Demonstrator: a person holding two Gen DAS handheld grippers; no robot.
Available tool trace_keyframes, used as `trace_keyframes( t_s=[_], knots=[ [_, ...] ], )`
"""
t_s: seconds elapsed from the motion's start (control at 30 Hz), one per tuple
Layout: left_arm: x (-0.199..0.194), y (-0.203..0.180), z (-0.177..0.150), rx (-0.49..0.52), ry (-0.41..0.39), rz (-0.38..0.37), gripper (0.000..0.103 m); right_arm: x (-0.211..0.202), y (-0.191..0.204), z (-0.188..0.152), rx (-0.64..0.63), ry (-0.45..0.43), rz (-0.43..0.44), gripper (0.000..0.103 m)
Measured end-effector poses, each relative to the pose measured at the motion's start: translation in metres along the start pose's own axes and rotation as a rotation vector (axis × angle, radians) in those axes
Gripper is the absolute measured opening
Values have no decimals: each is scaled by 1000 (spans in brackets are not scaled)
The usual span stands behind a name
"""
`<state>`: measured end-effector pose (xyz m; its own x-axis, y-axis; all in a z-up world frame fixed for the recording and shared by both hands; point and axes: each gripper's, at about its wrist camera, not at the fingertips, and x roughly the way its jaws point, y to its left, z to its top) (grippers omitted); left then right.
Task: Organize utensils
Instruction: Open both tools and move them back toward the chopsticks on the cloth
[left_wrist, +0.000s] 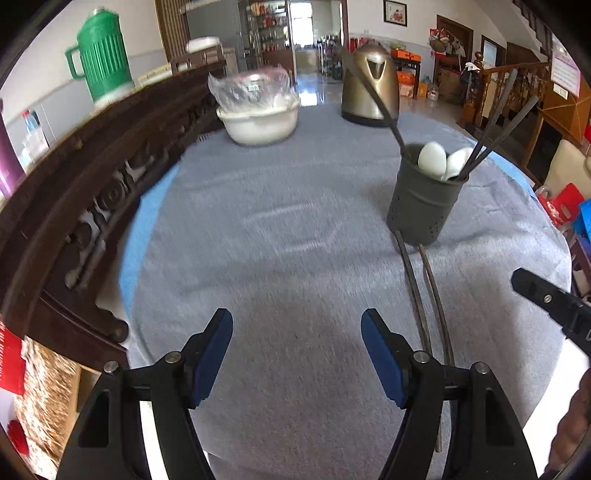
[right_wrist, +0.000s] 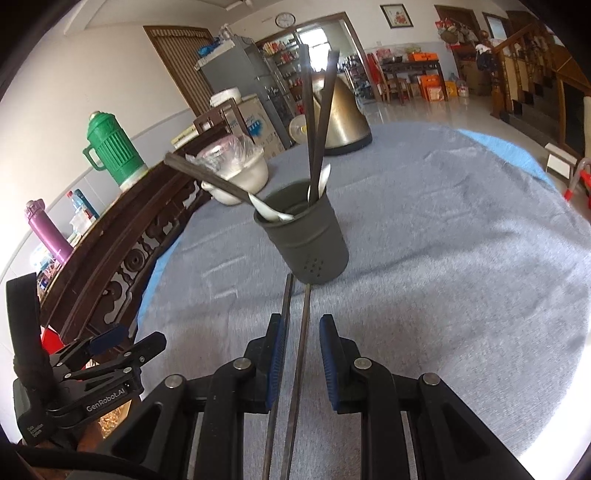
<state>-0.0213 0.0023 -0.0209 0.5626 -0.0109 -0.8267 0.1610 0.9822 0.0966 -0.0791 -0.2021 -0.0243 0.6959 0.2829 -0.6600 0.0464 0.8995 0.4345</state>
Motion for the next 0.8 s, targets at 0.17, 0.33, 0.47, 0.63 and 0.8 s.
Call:
trace_keyframes(
  t_s=[0.17,0.33,0.47,0.63,0.8],
  knots=[
    [16,-1,-10,-10,69,-23,73,20,-3,-8,15,73,-8,22],
    [24,-1,-15,-16,102,-36,73,47,-10,-18,47,164,-16,22],
    [25,0,-16,-15,110,-41,73,68,-11,-19,61,218,-21,22],
    [28,5,-17,-25,117,-41,73,91,-8,-10,59,237,-34,22],
    [31,12,-18,-40,128,-37,73,112,-5,4,68,254,-48,22]
  ],
)
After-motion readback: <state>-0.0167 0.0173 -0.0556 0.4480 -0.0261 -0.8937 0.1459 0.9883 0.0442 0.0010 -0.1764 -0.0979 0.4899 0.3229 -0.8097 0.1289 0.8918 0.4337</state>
